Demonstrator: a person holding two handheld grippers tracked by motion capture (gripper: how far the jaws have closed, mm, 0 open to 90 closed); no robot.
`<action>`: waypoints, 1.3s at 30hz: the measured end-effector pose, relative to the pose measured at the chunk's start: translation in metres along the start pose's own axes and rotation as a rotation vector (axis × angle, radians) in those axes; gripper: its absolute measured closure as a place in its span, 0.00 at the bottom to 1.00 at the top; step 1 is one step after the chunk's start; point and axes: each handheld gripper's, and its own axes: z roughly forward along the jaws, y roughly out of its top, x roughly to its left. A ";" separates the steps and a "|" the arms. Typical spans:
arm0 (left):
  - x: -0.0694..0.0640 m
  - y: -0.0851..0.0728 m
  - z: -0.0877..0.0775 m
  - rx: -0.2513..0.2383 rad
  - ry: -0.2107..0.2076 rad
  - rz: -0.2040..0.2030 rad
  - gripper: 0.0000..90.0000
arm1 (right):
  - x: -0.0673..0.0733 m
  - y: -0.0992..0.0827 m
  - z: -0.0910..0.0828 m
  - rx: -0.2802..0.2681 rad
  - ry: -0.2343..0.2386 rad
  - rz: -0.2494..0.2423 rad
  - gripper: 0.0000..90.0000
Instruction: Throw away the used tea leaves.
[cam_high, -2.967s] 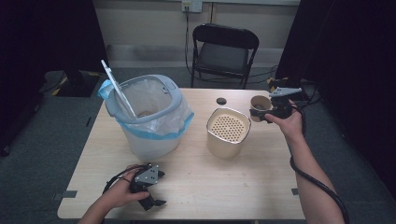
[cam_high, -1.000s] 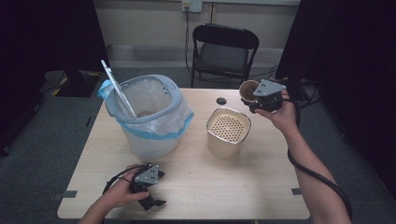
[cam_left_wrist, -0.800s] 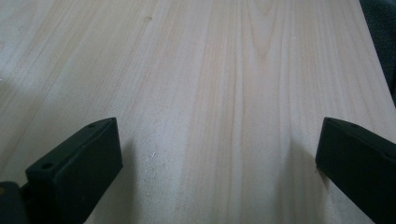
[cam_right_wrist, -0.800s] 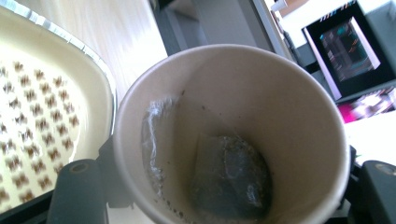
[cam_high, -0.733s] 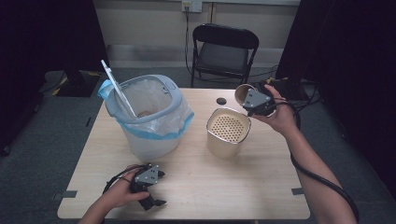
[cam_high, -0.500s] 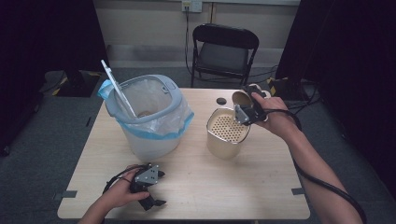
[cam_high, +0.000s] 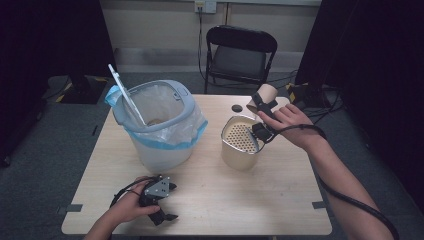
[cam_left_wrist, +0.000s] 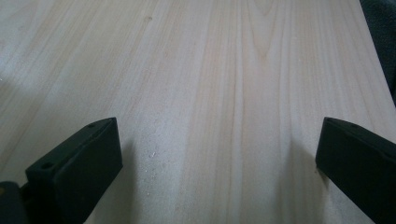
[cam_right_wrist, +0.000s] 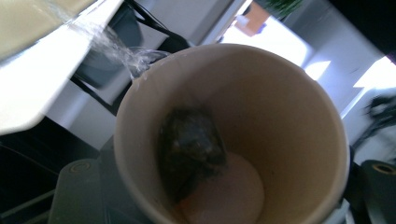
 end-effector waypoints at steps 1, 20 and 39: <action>0.000 0.000 0.000 0.001 0.000 0.000 0.00 | 0.000 0.002 -0.003 0.012 -0.028 -0.060 0.31; 0.000 0.000 0.000 0.000 0.000 0.000 0.00 | -0.021 -0.012 -0.004 -0.044 0.115 0.387 0.30; 0.000 0.000 0.000 0.006 0.002 -0.002 0.00 | 0.001 -0.056 0.038 -0.117 0.532 1.223 0.30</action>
